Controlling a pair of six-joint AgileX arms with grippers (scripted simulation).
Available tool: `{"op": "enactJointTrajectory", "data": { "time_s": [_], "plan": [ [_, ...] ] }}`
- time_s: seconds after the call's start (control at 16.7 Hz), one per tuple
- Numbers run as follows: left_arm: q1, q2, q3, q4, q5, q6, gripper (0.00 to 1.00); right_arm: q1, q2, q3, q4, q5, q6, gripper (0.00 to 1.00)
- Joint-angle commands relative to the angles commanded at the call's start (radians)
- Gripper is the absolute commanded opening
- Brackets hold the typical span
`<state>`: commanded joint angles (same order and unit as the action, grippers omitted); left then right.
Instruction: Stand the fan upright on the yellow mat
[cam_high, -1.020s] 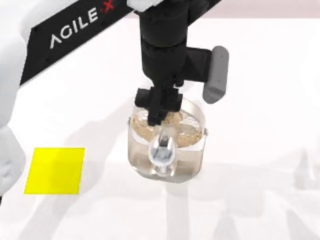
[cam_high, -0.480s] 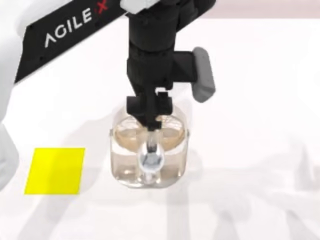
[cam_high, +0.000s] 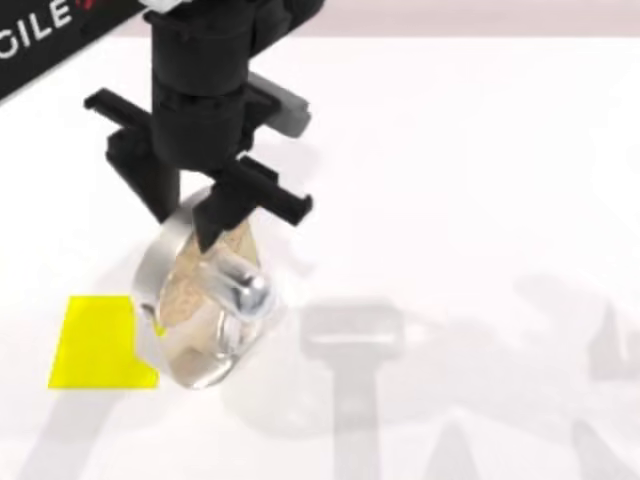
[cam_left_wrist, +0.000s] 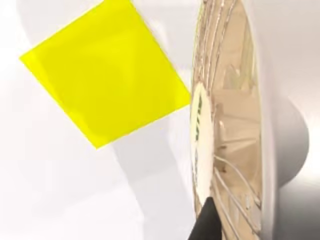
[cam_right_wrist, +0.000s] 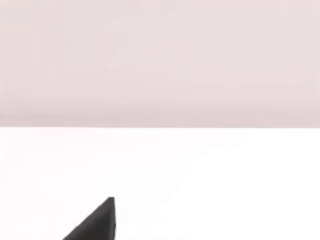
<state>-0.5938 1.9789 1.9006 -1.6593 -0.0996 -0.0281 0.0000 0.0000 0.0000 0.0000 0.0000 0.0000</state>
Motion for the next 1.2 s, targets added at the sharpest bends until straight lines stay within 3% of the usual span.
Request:
{"op": "enactJointTrajectory", "data": {
  "time_s": [0.36,0.66,0.96,1.2],
  "plan": [
    [0.124,-0.16,-0.179,0.07,0.004,-0.819,0.0,0.0,0.0,0.0,0.0,0.0,0.0,1.0],
    [0.224,-0.272,-0.338,0.162,0.043,-1.375,0.0,0.0,0.0,0.0,0.0,0.0,0.0,1.0],
    [0.303,-0.357,-0.47,0.257,0.087,-1.722,0.0,0.0,0.0,0.0,0.0,0.0,0.0,1.0],
    [0.326,-0.382,-0.507,0.289,0.104,-1.811,0.0,0.0,0.0,0.0,0.0,0.0,0.0,1.0]
  ]
}}
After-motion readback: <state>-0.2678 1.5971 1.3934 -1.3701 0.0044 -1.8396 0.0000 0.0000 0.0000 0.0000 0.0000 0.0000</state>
